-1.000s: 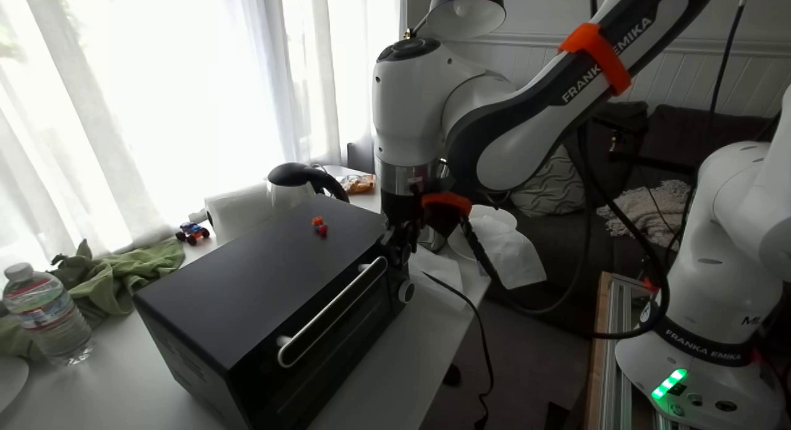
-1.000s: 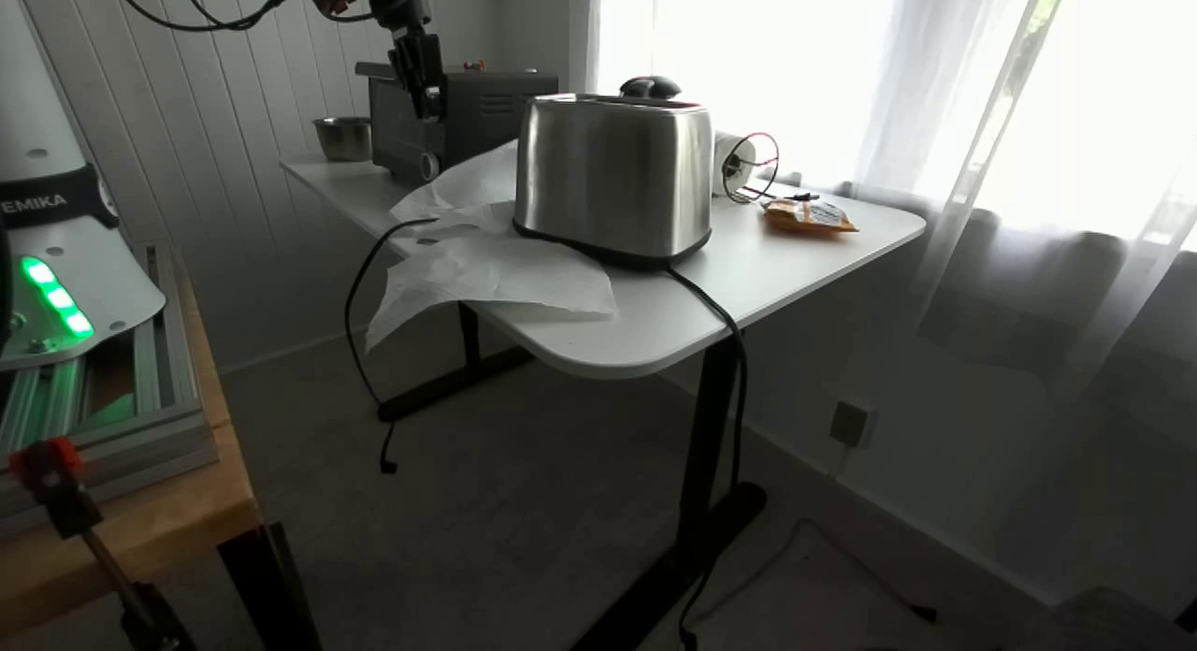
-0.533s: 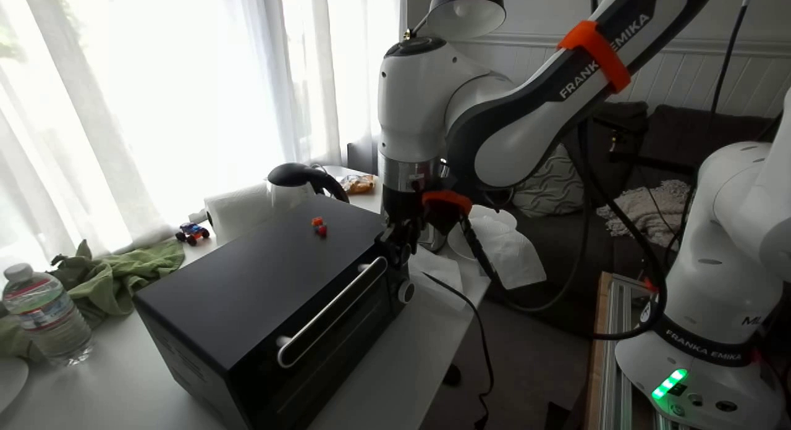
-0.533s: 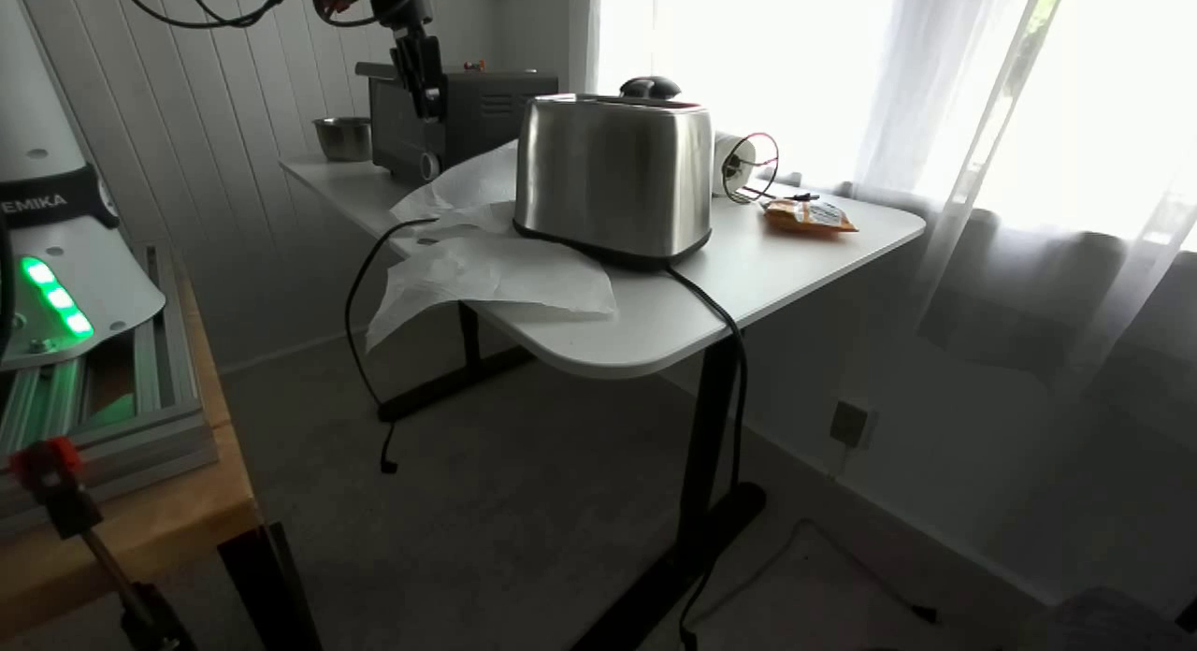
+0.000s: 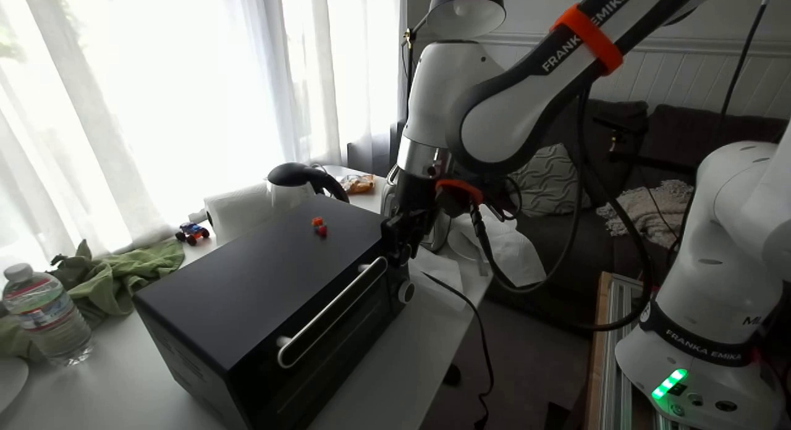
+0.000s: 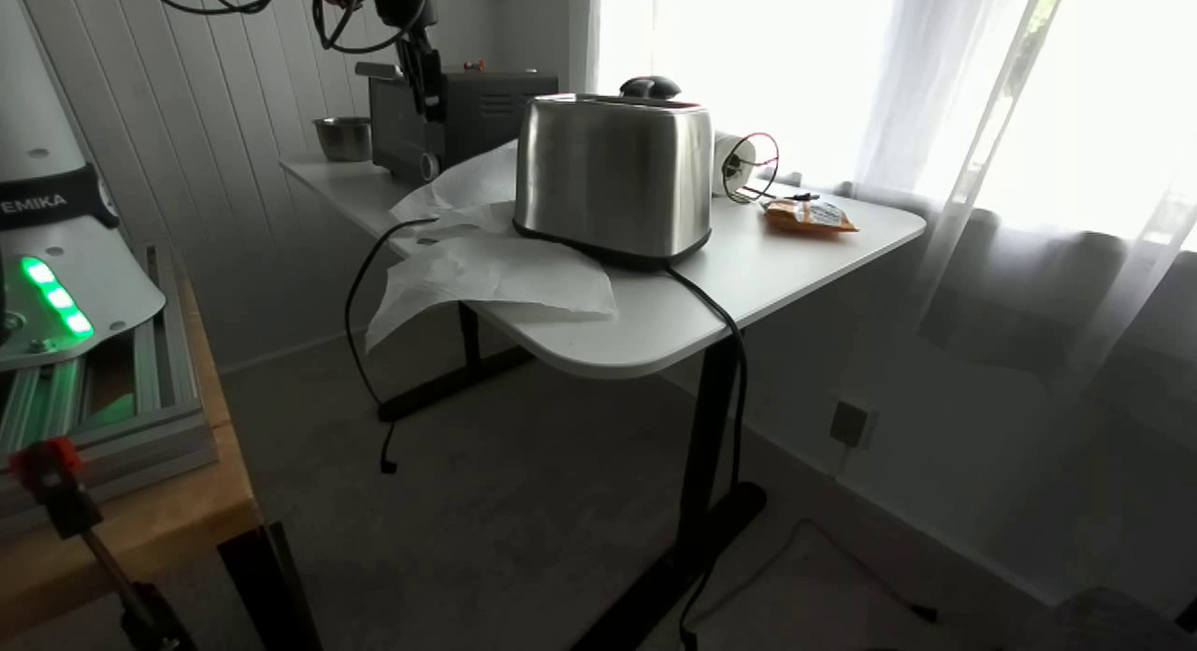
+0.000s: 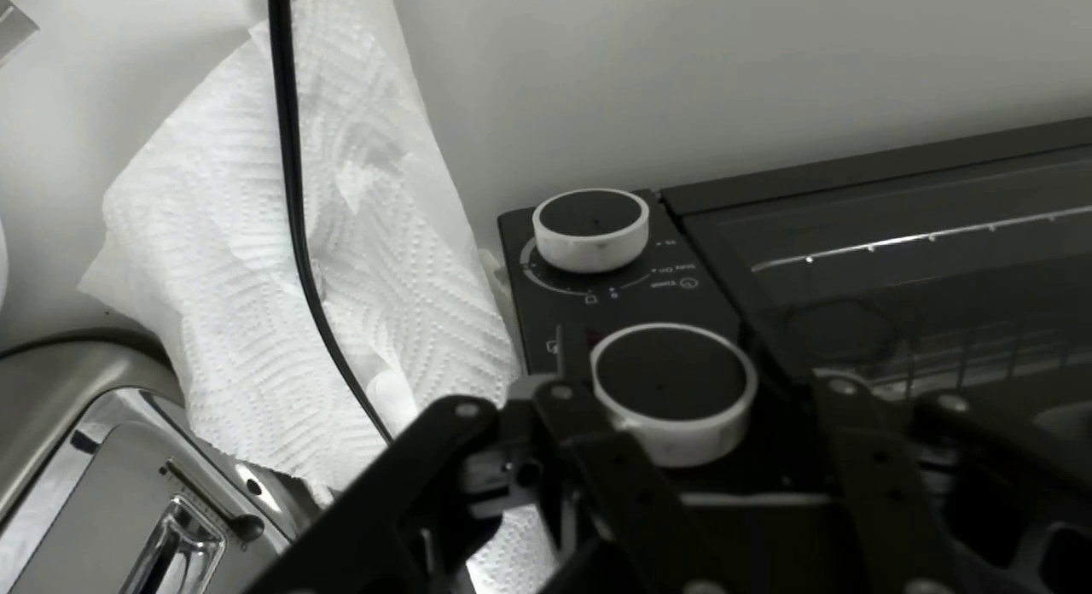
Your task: Turn the top knob on the toaster oven to the right
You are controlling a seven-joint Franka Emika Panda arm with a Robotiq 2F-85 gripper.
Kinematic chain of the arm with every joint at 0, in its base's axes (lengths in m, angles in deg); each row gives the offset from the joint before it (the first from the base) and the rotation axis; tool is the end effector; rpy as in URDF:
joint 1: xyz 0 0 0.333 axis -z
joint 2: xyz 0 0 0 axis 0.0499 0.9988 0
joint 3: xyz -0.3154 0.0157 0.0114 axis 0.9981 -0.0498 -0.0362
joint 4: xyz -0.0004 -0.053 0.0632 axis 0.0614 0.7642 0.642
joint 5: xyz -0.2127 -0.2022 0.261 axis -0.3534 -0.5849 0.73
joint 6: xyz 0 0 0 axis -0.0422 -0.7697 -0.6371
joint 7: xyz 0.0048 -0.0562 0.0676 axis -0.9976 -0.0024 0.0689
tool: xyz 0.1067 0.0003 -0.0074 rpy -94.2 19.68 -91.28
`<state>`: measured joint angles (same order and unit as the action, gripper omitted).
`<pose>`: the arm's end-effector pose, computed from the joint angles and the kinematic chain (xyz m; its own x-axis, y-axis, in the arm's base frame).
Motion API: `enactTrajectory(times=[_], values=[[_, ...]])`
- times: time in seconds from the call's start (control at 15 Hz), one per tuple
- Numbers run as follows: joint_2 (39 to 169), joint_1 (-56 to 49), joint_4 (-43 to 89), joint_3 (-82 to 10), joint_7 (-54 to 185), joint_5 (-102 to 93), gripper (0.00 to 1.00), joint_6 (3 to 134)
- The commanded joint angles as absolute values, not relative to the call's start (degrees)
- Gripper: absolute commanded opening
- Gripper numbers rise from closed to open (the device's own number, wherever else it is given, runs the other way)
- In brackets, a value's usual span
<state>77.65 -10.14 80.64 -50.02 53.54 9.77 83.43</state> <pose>0.4214 0.1256 0.3263 0.9804 -0.1494 0.1283 -0.1322 -0.9822 -0.1334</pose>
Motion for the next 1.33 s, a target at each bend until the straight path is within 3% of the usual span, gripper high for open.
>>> enactTrajectory(times=[0.0, 0.73, 1.27], values=[[77.7, -12.6, 83.4, -46.2, 60.5, 23.1, 0.21, 87.5], [77.2, -13.6, 85.1, -41.6, 83.5, 52.5, 0.21, 84.8], [78.0, -11.8, 85.5, -42.2, 85.8, 54.6, 0.21, 82.6]])
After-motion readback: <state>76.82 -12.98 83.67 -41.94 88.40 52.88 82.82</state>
